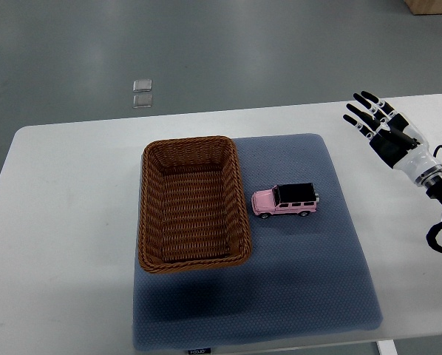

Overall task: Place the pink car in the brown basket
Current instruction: 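Open the right hand and move it toward the pink toy car, then lower the right hand over the pink car and close fingers around it, then lift the pink car off the mat with the right hand, then carry the car over the wicker basket and lower it inside, then open the right hand to release the car into the basket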

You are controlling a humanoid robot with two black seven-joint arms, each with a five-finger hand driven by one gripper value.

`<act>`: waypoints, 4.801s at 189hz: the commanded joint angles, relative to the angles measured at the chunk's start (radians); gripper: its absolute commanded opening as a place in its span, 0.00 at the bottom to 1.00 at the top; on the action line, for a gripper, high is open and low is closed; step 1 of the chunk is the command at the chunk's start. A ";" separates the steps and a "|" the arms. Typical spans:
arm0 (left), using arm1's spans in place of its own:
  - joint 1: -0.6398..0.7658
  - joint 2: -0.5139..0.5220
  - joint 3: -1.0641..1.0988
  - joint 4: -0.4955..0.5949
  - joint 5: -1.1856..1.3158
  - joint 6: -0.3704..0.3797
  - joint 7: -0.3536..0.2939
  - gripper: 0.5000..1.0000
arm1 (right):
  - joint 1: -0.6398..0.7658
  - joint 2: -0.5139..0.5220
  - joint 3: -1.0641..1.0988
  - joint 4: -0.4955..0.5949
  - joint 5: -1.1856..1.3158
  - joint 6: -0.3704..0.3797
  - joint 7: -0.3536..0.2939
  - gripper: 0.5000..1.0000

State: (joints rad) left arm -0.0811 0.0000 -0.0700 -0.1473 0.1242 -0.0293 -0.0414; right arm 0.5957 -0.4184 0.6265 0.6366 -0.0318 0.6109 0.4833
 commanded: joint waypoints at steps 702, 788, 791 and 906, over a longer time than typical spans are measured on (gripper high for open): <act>-0.006 0.000 0.004 0.000 0.005 0.000 0.003 1.00 | 0.477 -0.118 -0.261 0.414 -1.318 -0.392 -0.060 0.00; -0.006 0.000 0.004 0.008 0.005 0.000 0.002 1.00 | 0.498 0.150 -0.337 0.360 -1.283 -0.431 -0.055 0.00; -0.006 0.000 0.004 0.008 0.005 0.000 0.003 1.00 | 0.498 0.159 -0.346 0.354 -1.281 -0.441 -0.055 0.00; -0.006 0.000 0.004 0.006 0.005 0.000 0.003 1.00 | 0.404 0.208 -0.367 0.344 -1.281 -0.514 -0.051 0.51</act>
State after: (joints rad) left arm -0.0874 0.0000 -0.0659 -0.1411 0.1288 -0.0289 -0.0384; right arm 1.0078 -0.2170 0.2593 0.9801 -1.3146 0.1114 0.4314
